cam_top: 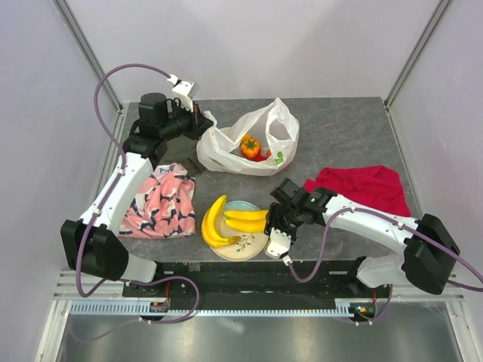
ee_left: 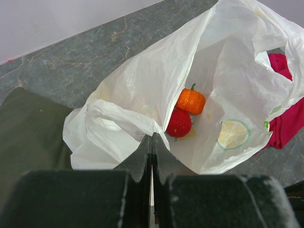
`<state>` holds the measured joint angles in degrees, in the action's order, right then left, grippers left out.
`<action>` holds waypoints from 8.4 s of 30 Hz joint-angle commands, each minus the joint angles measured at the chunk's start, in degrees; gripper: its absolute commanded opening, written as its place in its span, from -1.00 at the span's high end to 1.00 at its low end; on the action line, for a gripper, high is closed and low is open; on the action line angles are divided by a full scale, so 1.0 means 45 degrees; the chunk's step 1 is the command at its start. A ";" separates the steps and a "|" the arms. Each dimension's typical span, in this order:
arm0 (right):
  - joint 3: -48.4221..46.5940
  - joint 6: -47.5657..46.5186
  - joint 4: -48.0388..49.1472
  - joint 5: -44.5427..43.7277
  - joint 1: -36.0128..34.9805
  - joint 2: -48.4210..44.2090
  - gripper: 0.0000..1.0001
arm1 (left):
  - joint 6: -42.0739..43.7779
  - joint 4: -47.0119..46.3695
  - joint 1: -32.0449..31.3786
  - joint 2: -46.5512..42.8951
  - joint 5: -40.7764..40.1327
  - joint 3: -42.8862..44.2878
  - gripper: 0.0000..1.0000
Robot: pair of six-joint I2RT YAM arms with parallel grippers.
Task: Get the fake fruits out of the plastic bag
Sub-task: Adjust the fake fruit on the plate, then adjust the plastic bag at the center of the board, then take out the fake fruit from the plastic bag, then place the fake fruit on the plate.
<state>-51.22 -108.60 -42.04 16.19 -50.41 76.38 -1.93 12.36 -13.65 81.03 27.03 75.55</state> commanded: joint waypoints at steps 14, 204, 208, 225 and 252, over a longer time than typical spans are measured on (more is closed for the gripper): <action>0.1853 -0.0343 0.4577 -0.1429 -0.0067 0.1054 0.39 | 0.0371 -0.0305 -0.0014 -0.0332 -0.0068 0.0047 0.97; -1.4364 2.1265 0.1979 0.0383 0.4992 0.9502 -0.09 | -0.0080 0.3055 -0.1537 -0.1836 -0.0342 -0.0870 0.97; -1.1459 2.0364 0.1940 0.1400 0.5051 0.7035 -0.02 | 0.0273 0.2547 -0.1537 -0.1797 -0.0478 -0.1085 0.97; -0.5421 1.6846 -0.2065 0.3416 0.1790 0.1231 0.00 | 0.0352 0.0593 -0.1421 -0.2869 -0.0693 -0.1320 0.97; -0.5161 1.9035 0.1495 0.1950 0.1222 0.5763 -0.96 | 0.0586 0.1472 0.0045 -0.4179 0.1142 -0.1650 0.97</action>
<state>-73.78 -23.86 -35.55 25.02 -44.62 105.06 -1.15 19.68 -13.58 63.07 29.34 68.97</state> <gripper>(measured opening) 0.962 0.022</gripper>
